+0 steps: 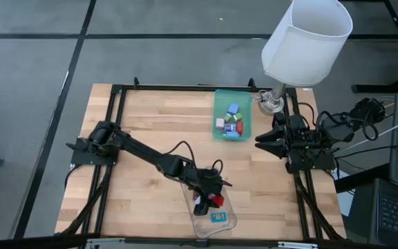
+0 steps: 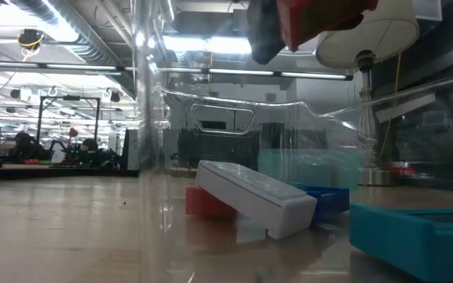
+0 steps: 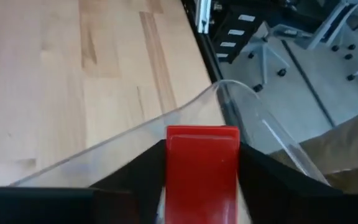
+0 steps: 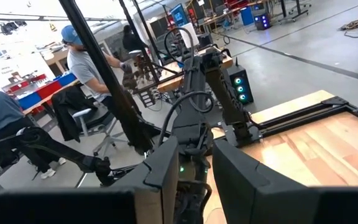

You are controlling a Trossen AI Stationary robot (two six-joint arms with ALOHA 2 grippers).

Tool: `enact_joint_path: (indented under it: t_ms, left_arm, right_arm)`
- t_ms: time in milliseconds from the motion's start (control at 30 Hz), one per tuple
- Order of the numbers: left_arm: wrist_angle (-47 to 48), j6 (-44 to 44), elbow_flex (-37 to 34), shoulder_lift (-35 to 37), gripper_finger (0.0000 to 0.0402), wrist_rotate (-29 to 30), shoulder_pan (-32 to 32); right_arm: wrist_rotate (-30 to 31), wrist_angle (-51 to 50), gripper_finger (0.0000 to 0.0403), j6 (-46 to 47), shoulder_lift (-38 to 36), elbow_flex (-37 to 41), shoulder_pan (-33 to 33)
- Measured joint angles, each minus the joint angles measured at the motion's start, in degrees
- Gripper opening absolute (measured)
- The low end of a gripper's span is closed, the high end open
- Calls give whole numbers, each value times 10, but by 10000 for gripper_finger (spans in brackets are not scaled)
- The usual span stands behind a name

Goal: Pick & Place Office items
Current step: Put the red digital timer into the transparent bin, then return to Home Position

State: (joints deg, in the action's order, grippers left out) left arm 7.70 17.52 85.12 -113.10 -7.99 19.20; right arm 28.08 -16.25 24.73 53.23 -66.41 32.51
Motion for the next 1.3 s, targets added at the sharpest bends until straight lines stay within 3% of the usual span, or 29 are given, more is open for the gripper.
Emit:
enact_joint_path:
  t_ms: [167, 300, 500, 633, 800, 933, 1033, 1167, 1233, 1300]
  left_arm:
    - [-2, 41, 0, 3, 269, -25, -1]
    - [-5, 62, 0, 14, 298, -38, -6]
    - [0, 58, 0, 19, 304, -36, -10]
    - [2, 111, 0, 23, 305, -38, -11]
    - [10, 188, 0, 64, 305, -43, -28]
    - [29, 148, 0, 115, 306, -82, -38]
    - [57, 60, 1, 162, 306, -69, -45]
    - [146, 76, 0, 214, 306, -15, -71]
    - [179, 98, -1, 243, 306, -23, -79]
    - [182, 59, -1, 277, 306, -51, -76]
  right_arm:
    - [0, 0, 100, -1, 0, 0, 0]
    - [0, 0, 100, 0, 0, 0, 0]
    - [0, 0, 100, 3, 0, 0, 0]
    - [0, -6, 100, 19, 0, 0, 0]
    - [-20, -24, 100, 152, 1, 0, 0]
    - [-43, -8, 100, 238, 1, 0, 1]
    - [-66, 29, 100, 212, 2, 0, 11]
    - [-147, 37, 100, 126, 1, 0, 15]
    - [-149, 49, 100, 126, 1, 0, 15]
    - [-138, 66, 100, 111, 0, 0, 15]
